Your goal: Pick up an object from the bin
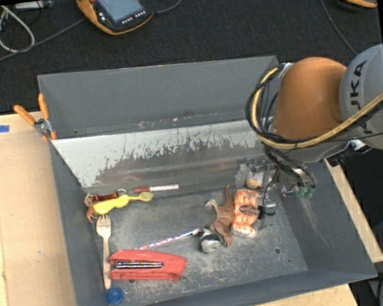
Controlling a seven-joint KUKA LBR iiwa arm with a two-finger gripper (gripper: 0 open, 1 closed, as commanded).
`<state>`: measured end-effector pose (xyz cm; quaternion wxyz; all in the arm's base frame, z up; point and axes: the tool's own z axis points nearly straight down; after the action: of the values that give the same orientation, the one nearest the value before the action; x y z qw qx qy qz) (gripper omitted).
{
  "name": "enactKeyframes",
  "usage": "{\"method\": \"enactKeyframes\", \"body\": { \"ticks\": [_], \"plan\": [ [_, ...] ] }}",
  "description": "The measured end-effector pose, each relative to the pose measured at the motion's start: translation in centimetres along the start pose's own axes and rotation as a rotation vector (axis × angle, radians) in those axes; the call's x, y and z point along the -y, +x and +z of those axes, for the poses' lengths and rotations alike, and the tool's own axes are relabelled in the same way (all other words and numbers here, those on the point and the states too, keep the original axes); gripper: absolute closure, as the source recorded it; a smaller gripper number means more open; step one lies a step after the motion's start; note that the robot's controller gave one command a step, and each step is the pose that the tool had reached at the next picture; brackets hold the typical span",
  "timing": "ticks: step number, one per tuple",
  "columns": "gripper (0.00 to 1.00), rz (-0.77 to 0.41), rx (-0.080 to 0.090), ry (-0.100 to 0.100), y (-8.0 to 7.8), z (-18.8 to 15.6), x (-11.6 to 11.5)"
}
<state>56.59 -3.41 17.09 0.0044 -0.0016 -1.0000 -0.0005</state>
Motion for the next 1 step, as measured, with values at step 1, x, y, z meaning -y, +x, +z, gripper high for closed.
{"method": "enactKeyframes", "body": {
  "ticks": [1],
  "plan": [
    [0.0, -0.001, 0.008, 0.0, -0.17, -0.43, -0.02]
  ]
}}
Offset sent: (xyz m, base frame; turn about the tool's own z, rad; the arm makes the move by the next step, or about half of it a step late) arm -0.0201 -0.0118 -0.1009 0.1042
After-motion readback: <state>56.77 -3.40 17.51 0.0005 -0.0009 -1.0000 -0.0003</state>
